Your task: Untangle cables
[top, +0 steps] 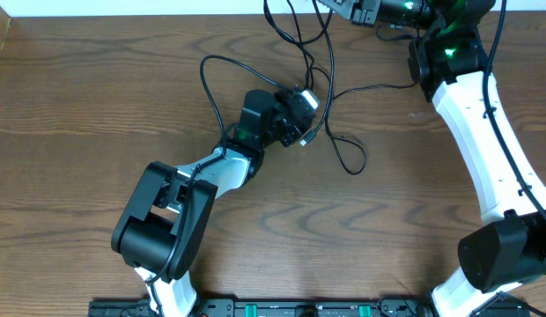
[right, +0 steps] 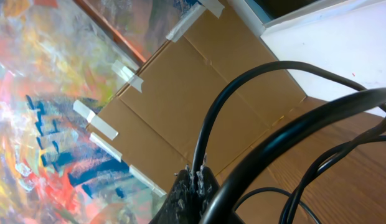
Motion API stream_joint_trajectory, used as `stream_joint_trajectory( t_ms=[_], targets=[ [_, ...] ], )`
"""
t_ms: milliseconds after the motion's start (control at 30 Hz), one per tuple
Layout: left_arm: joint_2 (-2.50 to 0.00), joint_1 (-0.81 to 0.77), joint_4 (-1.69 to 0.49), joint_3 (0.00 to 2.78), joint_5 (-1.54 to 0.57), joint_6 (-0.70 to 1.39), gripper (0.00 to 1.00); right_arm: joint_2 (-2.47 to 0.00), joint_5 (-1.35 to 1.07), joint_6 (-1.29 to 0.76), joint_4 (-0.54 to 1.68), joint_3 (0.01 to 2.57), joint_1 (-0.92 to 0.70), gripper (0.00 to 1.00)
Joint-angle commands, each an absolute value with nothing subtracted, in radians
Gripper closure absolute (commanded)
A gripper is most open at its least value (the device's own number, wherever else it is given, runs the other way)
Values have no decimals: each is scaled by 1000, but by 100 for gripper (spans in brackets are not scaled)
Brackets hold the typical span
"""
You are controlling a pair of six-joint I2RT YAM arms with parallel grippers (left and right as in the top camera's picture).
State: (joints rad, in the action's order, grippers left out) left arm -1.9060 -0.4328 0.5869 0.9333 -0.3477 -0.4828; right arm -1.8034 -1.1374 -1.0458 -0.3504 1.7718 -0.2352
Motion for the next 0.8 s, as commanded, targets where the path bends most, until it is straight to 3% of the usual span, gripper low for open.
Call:
stream_joint_trajectory(
  t_ms=[0, 133, 367, 767],
  targets=[
    [-1904, -432, 591, 952, -311, -485, 68, -1771, -1144, -1054, -356, 1784, -239, 99],
    [-1904, -432, 592, 952, -308, -473, 92, -1771, -1143, -1049, -356, 1784, -239, 99],
    [-1902, -430, 591, 952, -309, -353, 93, -1771, -1034, -927, -271, 1784, -203, 99],
    [-1864, -429, 576, 952, -575, -218, 92, -1771, -452, -385, 261, 1784, -131, 99]
  ],
)
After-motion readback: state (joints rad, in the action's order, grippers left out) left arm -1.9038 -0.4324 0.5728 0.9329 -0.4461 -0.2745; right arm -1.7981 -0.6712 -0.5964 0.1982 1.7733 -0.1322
